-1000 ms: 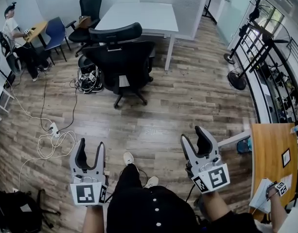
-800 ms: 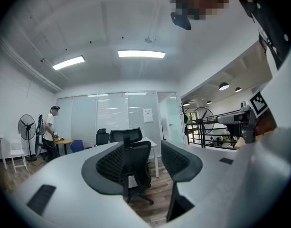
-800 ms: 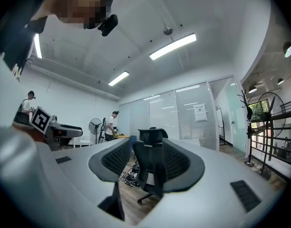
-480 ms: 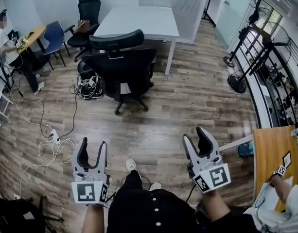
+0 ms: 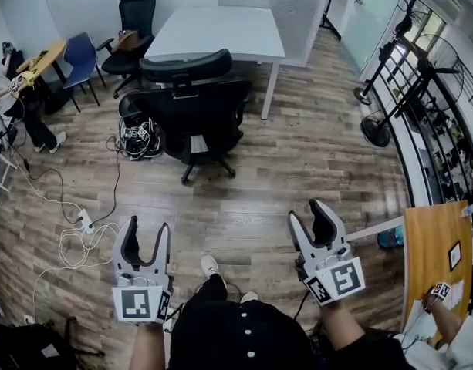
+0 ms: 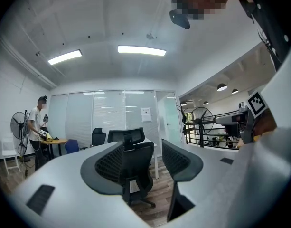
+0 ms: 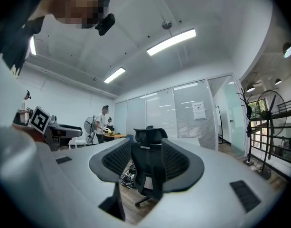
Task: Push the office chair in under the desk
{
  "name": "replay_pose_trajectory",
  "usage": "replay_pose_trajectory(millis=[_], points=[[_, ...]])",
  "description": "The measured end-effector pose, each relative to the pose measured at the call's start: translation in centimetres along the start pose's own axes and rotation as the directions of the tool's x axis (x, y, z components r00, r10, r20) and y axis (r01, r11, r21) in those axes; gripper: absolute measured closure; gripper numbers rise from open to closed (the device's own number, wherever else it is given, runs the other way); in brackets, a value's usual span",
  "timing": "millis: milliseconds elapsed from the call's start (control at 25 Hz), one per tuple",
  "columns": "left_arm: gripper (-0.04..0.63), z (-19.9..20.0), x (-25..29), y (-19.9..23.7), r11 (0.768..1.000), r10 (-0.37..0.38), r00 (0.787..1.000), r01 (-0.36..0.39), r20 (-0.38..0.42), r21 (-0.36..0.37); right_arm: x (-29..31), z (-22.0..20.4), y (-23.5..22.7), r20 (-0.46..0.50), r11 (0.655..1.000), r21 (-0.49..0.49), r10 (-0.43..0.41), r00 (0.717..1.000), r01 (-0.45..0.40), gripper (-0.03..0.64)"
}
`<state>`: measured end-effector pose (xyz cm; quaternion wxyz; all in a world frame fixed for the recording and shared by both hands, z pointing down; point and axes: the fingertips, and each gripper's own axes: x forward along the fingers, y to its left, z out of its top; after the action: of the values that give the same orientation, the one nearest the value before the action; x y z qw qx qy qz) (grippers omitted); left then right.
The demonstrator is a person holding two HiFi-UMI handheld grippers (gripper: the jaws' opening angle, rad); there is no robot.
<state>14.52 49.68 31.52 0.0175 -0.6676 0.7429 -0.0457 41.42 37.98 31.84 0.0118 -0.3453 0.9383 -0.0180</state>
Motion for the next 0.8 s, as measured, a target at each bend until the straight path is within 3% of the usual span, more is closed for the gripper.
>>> replay_pose_trajectory(millis=[800], points=[[0.308,-0.6,8.7,4.8,0.999,-0.046,0.999,0.046,0.004,-0.002,9.4,0.2,-1.0,-0.008,1.0,-0.029,-0.004,1.0,0.004,0.393]])
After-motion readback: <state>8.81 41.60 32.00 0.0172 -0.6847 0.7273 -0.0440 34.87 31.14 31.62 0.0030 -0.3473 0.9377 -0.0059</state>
